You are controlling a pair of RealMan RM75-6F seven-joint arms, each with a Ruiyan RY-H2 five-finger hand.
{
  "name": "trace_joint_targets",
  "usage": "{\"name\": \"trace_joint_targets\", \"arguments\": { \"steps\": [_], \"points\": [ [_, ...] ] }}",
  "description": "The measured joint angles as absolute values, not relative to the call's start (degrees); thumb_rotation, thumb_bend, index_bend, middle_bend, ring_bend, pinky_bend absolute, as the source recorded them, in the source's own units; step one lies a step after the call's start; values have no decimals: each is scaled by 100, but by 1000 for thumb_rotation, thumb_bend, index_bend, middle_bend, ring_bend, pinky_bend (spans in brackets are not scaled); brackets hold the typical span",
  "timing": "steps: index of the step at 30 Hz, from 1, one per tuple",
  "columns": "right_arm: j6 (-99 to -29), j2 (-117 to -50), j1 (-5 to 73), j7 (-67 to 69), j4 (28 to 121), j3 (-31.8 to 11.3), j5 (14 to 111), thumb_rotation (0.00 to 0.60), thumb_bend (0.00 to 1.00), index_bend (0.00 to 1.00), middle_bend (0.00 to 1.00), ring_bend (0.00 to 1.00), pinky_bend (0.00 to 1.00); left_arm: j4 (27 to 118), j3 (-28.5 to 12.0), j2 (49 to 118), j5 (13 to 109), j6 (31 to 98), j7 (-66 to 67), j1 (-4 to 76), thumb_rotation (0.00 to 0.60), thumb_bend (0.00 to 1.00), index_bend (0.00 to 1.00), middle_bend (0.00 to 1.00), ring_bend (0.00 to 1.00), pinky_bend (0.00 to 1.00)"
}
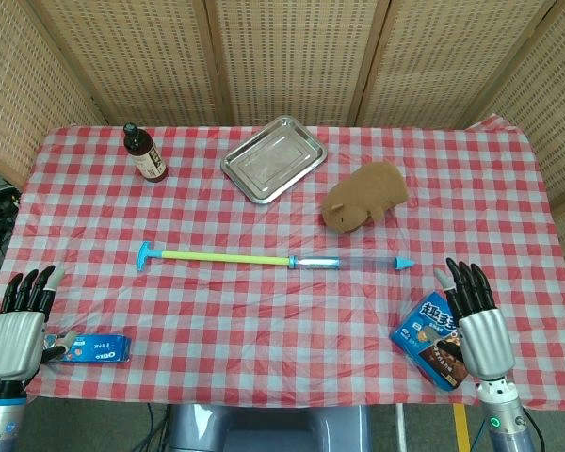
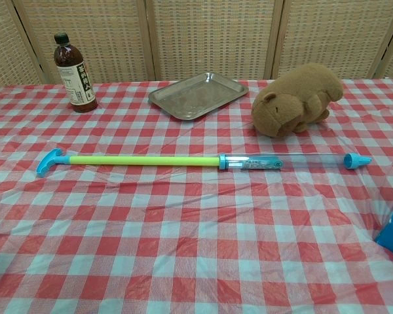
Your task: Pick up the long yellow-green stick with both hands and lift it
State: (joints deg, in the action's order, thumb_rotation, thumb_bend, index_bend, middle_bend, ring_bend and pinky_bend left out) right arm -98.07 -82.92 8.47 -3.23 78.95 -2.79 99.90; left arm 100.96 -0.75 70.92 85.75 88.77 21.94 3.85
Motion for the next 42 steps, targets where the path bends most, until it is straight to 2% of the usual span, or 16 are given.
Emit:
{"name": "trace_joint_targets", "arguments": {
  "steps": [10,27,29,31,33,35,38,42],
  "points": [
    [-9295,-7996,816,-1106,8394,-212,9681,600,0,0,0,0,0,10244,-90,7013,8423,8790,2375,369,600,180,0,0,0,0],
    [-9190,-7876,835,-1028,8537,-324,9533,600,0,7,0,0,0,10467,-268,6950,8304,8588,2280,527,600,209,0,0,0,1],
    [-9165,-7886,845,-1013,8497,-347,9494,600,0,10,0,0,0,10523,-372,6934,8258,8569,2332,589,600,227,0,0,0,41],
    [-9133,-7898,858,-986,8452,-381,9442,600,0,22,0,0,0,10591,-549,6928,8180,8563,2416,680,600,251,0,5,36,161],
    [-9120,-7907,871,-944,8425,-409,9415,600,0,29,0,0,0,10656,-754,6922,8057,8515,2524,822,600,273,21,91,165,285],
    [-9114,-7911,881,-896,8403,-423,9406,600,0,32,0,0,0,10695,-911,6913,7902,8391,2621,976,600,292,81,321,380,437],
    [-9104,-7923,896,-843,8349,-440,9398,600,0,36,0,0,0,10694,-1196,6923,7547,8019,2815,1329,600,299,167,585,591,591],
    [-9068,-7951,915,-795,8279,-454,9369,600,0,43,0,0,0,10606,-1446,6986,7003,7489,3044,1748,600,306,245,770,737,695]
  ]
}}
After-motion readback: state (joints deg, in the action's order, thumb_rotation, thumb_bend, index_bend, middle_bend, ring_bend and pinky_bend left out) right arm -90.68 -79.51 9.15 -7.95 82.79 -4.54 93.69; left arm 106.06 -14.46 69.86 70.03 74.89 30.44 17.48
